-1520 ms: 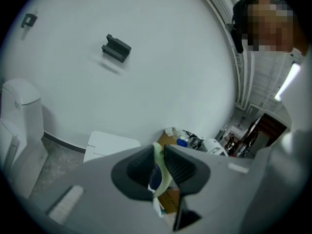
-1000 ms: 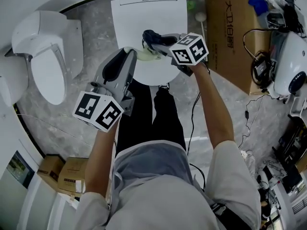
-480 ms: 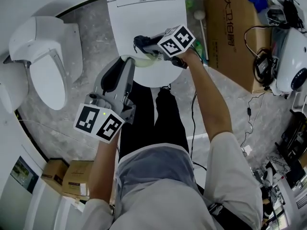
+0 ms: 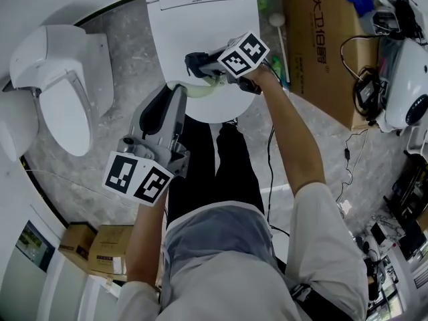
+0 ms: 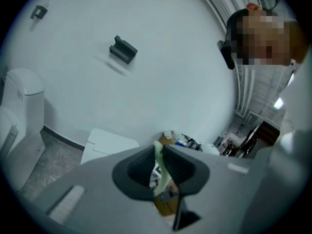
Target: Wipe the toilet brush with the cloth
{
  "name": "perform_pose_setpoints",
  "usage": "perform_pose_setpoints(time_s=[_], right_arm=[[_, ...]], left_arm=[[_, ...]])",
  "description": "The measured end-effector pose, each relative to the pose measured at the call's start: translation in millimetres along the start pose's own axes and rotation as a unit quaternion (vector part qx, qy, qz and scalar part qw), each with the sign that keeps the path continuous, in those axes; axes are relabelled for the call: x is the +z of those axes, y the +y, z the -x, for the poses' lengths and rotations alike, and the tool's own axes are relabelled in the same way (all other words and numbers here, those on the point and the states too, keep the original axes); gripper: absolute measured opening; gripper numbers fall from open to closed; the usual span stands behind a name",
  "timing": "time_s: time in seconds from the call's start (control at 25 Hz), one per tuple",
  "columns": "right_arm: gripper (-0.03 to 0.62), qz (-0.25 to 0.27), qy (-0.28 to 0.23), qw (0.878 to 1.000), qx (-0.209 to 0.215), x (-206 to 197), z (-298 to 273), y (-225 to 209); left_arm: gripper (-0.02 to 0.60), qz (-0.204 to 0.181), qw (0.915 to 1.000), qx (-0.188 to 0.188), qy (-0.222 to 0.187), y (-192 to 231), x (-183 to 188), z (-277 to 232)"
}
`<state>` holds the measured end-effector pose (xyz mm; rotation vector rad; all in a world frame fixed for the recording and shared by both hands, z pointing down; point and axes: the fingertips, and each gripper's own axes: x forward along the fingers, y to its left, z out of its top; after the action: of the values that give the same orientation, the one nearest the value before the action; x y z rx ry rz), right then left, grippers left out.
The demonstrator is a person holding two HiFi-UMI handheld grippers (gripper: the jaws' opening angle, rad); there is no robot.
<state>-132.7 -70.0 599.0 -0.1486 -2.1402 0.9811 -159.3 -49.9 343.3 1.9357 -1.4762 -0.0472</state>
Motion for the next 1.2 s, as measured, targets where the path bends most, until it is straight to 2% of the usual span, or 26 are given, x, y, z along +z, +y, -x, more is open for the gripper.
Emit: perform_pose_setpoints(time_s=[0.64,1.2], right_arm=[[0.091,-0.042,-0.025,0.999,-0.013,-10.1,24.2,-15.4],[0.091,-0.060,-0.037,0.997,-0.027,-17.6,37.6,-23.5]], left_arm=[[0.000,0.011,0.9999,0.008,-0.004,-0.3,-0.2,-0.1],[0.000,0.013,0.9999,0.009,-0.005,-1.4,-2.0,0.5]])
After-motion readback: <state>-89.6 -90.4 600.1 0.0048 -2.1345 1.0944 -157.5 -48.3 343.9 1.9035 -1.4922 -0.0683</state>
